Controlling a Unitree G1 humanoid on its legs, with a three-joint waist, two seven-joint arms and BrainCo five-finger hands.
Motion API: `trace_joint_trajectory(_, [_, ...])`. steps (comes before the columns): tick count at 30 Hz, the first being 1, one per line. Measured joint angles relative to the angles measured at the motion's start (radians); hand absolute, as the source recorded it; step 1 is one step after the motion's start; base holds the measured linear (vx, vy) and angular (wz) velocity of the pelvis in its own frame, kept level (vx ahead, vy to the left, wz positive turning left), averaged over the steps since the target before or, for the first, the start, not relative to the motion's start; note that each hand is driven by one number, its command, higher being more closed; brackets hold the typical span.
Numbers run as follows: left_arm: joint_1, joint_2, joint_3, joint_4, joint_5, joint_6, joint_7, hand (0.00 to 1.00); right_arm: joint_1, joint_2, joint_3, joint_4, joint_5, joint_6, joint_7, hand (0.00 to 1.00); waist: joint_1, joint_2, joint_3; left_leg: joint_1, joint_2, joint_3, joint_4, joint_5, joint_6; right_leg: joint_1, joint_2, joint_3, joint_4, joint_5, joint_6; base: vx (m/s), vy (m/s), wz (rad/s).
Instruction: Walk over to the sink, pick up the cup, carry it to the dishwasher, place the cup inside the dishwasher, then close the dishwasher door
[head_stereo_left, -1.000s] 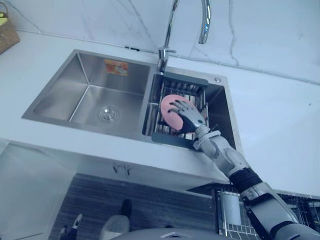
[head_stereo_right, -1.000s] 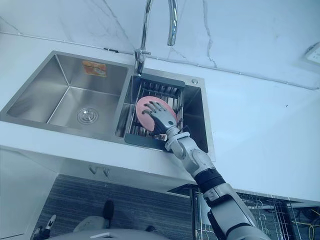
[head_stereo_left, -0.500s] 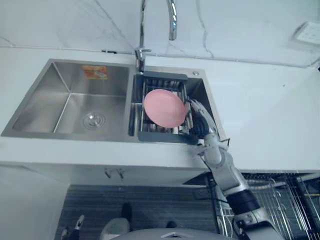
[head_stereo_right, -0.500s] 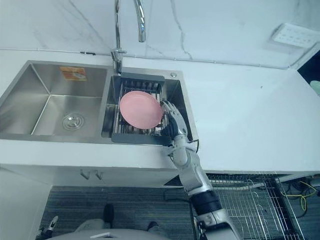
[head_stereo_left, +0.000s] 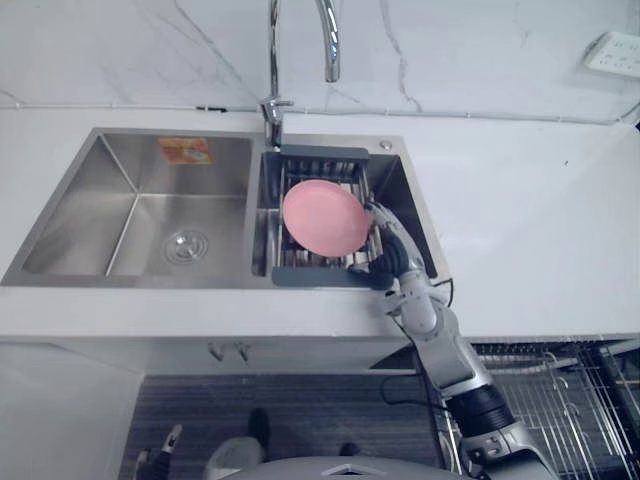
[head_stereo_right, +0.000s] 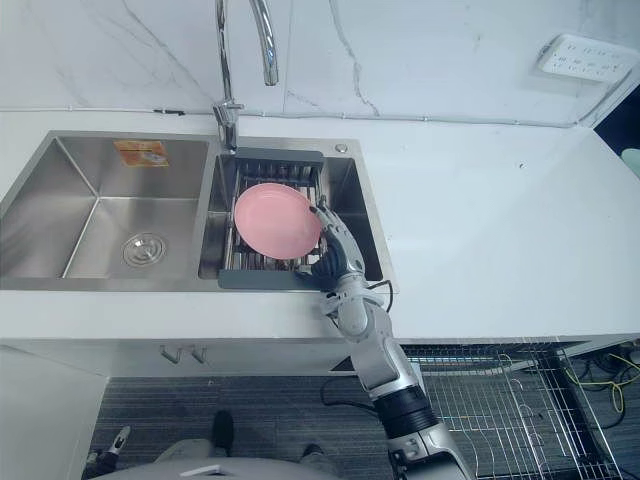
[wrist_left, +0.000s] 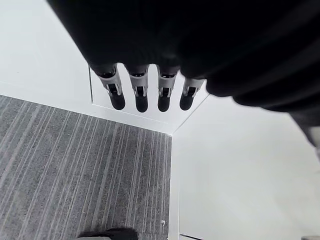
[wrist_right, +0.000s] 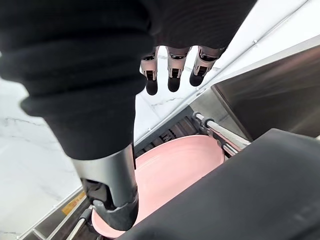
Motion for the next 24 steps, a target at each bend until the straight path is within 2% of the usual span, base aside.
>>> trace_joint_trajectory(5, [0.005,0.002,-0.029,-0.016,0.000,0.025,-0.003,0.00,-0.049,-0.003,0.023,0.043,0.003,0.031,0.000,0.00,0.000,0.002,0.000,0.000,-0.004,-0.013,0.000,0.002,0.002,0.006,-0.002,-0.010,-0.001,0.000,0.001,0.00,0.007,0.07])
trace_joint_trajectory(8, [0.006,0.002,-0.035,-0.030,0.000,0.034,-0.005,0.00,-0.079,0.000,0.035,0.069,0.049,0.057,-0.003,0.00,0.009,0.005,0.001,-0.001,-0.007,-0.028,0.000,0.003,0.003,0.016,-0.003,-0.031,-0.004,-0.003,0.002,0.00,0.002,0.19])
trace_joint_trajectory(10, [0.008,0.001,-0.041,-0.039,0.000,0.039,-0.004,0.00,-0.113,0.003,0.039,0.097,0.105,0.075,-0.032,0.00,0.025,0.010,0.001,-0.002,-0.009,-0.035,0.000,0.007,0.004,0.019,-0.003,-0.037,-0.005,-0.003,0.002,0.01,-0.003,0.07])
trace_joint_trajectory(12, [0.008,0.001,-0.050,-0.046,0.000,0.039,-0.002,0.00,-0.132,0.005,0.038,0.121,0.142,0.092,-0.061,0.00,0.025,0.012,0.001,-0.003,-0.013,-0.053,0.000,0.009,0.004,0.032,-0.003,-0.057,-0.013,-0.003,0.002,0.01,-0.008,0.22])
trace_joint_trajectory(17, [0.012,0.000,-0.075,-0.063,0.000,0.041,-0.001,0.00,-0.173,0.057,0.040,0.149,0.160,0.135,-0.113,0.00,0.037,0.014,0.000,-0.007,-0.009,-0.054,0.000,0.013,0.001,0.029,-0.002,-0.059,-0.012,-0.002,0.001,0.00,-0.003,0.05])
trace_joint_trajectory(24, [0.011,-0.002,-0.074,-0.063,0.000,0.025,0.002,0.00,-0.255,0.111,0.075,0.242,0.158,0.233,-0.114,0.00,0.048,0.015,0.001,-0.004,-0.003,-0.070,0.000,0.018,-0.003,0.031,0.003,-0.071,-0.006,-0.010,-0.011,-0.02,-0.005,0.04])
